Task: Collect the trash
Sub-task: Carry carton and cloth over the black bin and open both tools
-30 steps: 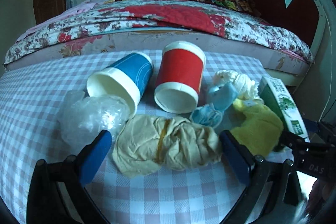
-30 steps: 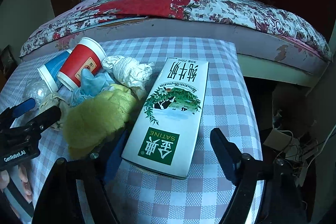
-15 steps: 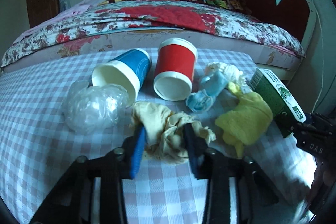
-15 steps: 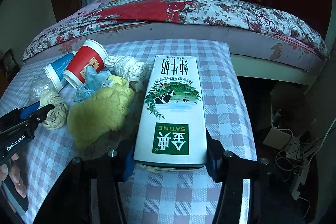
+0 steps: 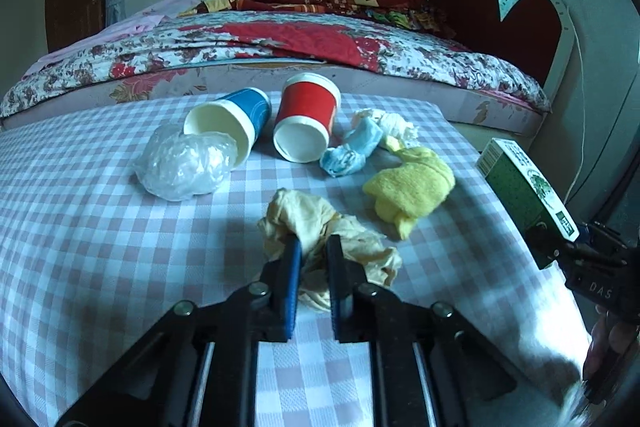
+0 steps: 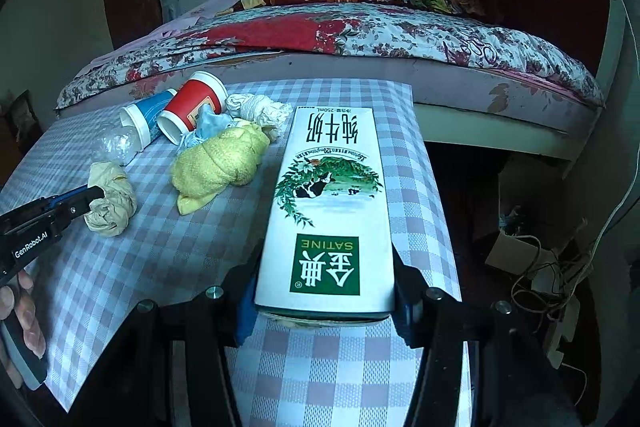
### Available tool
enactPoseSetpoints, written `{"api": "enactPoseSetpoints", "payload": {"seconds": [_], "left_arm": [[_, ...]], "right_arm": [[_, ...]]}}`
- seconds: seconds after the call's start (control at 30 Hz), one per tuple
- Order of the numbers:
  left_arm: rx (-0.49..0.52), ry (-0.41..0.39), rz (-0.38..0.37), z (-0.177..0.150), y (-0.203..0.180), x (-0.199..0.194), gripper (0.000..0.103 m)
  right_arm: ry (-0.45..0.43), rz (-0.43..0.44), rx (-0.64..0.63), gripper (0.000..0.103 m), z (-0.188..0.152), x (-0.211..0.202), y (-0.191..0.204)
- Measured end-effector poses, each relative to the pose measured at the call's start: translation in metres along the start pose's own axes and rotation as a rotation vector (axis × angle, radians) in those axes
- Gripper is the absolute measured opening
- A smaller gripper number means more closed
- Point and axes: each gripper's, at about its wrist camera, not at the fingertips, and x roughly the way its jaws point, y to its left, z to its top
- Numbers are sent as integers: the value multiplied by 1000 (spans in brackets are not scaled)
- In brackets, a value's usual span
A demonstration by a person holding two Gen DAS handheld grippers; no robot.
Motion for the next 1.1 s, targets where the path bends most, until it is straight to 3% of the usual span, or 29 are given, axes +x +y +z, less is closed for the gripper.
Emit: {"api": "enactPoseSetpoints", "payload": {"seconds": [0.57, 0.87, 1.1], "left_arm": [[77, -64, -74, -33, -45, -72, 12], [148, -99, -113, -50, -100, -117, 12], [222, -110, -170, -62, -150, -124, 12]], "right_arm": [[-57, -3, 13, 55, -52, -83, -11], [-102, -15, 53, 55, -90, -140, -35], [-134, -44, 62, 55, -117, -170, -59]]}}
